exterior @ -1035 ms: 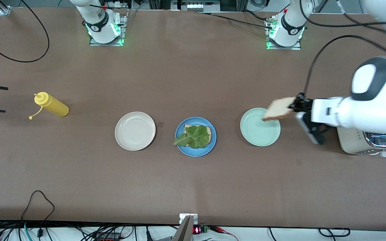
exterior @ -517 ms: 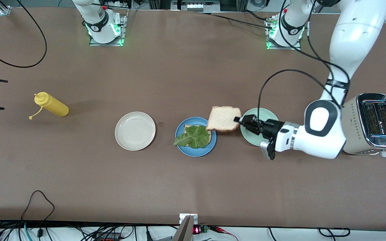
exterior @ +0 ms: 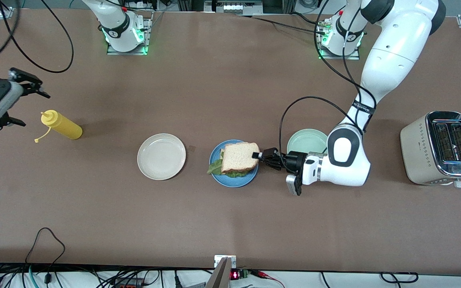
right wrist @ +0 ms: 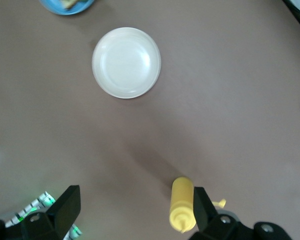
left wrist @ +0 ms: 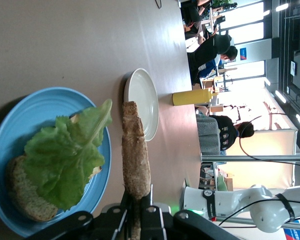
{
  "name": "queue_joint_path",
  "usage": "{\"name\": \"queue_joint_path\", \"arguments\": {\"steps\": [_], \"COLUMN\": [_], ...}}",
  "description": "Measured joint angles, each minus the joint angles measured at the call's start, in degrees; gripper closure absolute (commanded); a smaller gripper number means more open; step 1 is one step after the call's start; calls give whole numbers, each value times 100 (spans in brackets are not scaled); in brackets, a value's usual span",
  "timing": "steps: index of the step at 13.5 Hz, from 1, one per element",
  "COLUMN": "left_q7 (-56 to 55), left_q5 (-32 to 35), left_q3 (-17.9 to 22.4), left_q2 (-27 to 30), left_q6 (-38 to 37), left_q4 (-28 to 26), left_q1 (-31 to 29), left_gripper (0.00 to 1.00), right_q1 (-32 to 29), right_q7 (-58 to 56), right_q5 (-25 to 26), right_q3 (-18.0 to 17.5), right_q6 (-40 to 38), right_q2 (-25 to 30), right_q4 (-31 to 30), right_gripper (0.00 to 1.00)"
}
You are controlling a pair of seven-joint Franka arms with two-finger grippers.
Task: Make sandwich in blue plate with both arms
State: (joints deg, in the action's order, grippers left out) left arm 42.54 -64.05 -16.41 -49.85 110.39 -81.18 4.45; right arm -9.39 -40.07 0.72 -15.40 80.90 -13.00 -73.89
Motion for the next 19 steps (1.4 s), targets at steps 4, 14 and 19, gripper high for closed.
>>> {"name": "queue_joint_path", "arguments": {"steps": [4, 14, 19], "left_q7": [432, 1282, 655], "left_q5": [-299, 354, 2583], "left_q3": [1, 216, 282], "left_q2": [-252, -316, 206], "left_q6": [184, 597, -27], "left_q4": [-125, -40, 57], "left_q1": [173, 302, 107], "left_gripper": [97, 0, 0], "right_q1": [1088, 961, 976], "right_q7": [2419, 3061, 3080], "right_q5": [185, 178, 178], "right_q3": [1167, 1699, 1691], "right_q6": [140, 424, 629], "right_q2": [293, 344, -15], "right_q4": [-371, -1125, -939], "right_gripper": [0, 0, 0]}}
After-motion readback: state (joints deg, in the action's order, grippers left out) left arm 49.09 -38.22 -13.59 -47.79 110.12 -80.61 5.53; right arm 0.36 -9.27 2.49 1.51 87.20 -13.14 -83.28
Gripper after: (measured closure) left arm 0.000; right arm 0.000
